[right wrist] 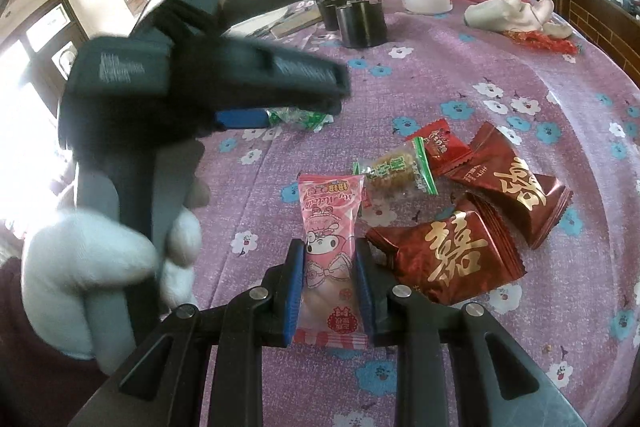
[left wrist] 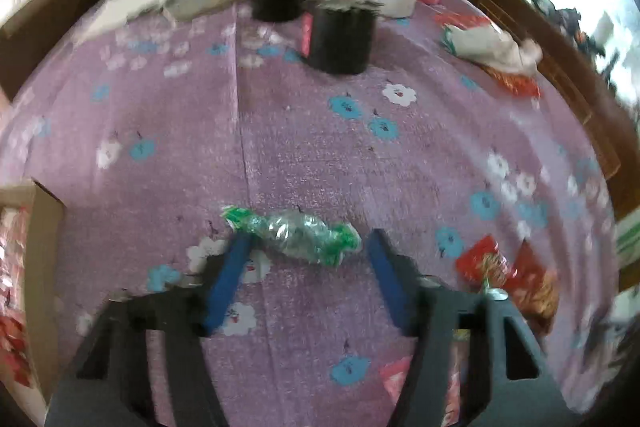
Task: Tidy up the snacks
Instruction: 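Grasp the green-wrapped candy with the left tool while the right tool holds the pink packet, then carry the pink packet and green candy over the box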
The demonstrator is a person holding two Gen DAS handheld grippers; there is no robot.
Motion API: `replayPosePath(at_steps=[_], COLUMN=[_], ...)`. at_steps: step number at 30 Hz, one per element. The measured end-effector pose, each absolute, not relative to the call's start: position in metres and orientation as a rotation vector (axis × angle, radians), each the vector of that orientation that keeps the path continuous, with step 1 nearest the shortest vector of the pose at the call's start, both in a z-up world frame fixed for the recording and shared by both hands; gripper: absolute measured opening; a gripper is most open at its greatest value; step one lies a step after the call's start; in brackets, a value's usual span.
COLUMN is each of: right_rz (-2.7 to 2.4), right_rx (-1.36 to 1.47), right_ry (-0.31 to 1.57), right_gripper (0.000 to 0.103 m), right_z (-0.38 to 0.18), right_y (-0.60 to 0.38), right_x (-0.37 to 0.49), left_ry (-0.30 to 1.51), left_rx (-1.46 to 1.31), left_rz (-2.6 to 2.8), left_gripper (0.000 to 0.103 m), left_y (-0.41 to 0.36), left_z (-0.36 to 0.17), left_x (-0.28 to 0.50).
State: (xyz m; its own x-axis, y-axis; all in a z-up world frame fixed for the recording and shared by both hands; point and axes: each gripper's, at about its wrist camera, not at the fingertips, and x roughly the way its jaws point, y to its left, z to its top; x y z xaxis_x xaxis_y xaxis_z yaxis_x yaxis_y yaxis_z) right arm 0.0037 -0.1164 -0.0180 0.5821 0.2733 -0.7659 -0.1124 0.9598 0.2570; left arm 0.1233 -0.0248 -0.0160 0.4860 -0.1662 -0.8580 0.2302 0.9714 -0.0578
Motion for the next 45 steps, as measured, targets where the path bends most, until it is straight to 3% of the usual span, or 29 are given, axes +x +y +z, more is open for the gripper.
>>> replayPosePath(at_steps=[2,13,15,20,28,30,31,32,45], right_rz=[0.222,0.214,0.217,0.223,0.231,0.232,0.233,0.234,0.226], right_rx=[0.179,0.165,0.17,0.181,0.176,0.179,0.182,0.184,0.173], right_ry=[0.923,0.912,0.914,0.916,0.92,0.92,0.92,0.92,0.912], right_gripper=[0.025,0.025,0.025,0.026,0.028,0.028,0.028,0.027,0.025], right_z=[-0.018,-0.018,-0.018,-0.018,-0.017,-0.017,-0.017,-0.017,-0.017], right_y=[-0.115,-0.113,-0.114,-0.115,-0.114,-0.114,-0.115,-0.115,-0.113], right_x=[0.004,0.003,0.003,0.003,0.005,0.005,0.005,0.005,0.003], left_ry=[1.047,1.032,1.039,1.033,1.084,1.088,1.078,1.069,1.039], left_rx=[0.052,-0.137,-0.227,-0.267,-0.094,-0.011,0.021,0.048,-0.111], left_rz=[-0.265,-0.333,-0.353,-0.293,-0.161,-0.156,-0.167,-0.173,-0.296], left_gripper=[0.0,0.0,0.005,0.061,0.066,0.061,0.045,0.021,0.02], left_y=[-0.019,0.037,0.047,0.04,-0.001,-0.014,-0.018,-0.02,0.048], left_z=[-0.014,0.01,0.013,0.009,-0.011,-0.014,-0.014,-0.013,0.016], left_x=[0.12,0.09,0.098,0.131,0.174,0.172,0.169,0.166,0.112])
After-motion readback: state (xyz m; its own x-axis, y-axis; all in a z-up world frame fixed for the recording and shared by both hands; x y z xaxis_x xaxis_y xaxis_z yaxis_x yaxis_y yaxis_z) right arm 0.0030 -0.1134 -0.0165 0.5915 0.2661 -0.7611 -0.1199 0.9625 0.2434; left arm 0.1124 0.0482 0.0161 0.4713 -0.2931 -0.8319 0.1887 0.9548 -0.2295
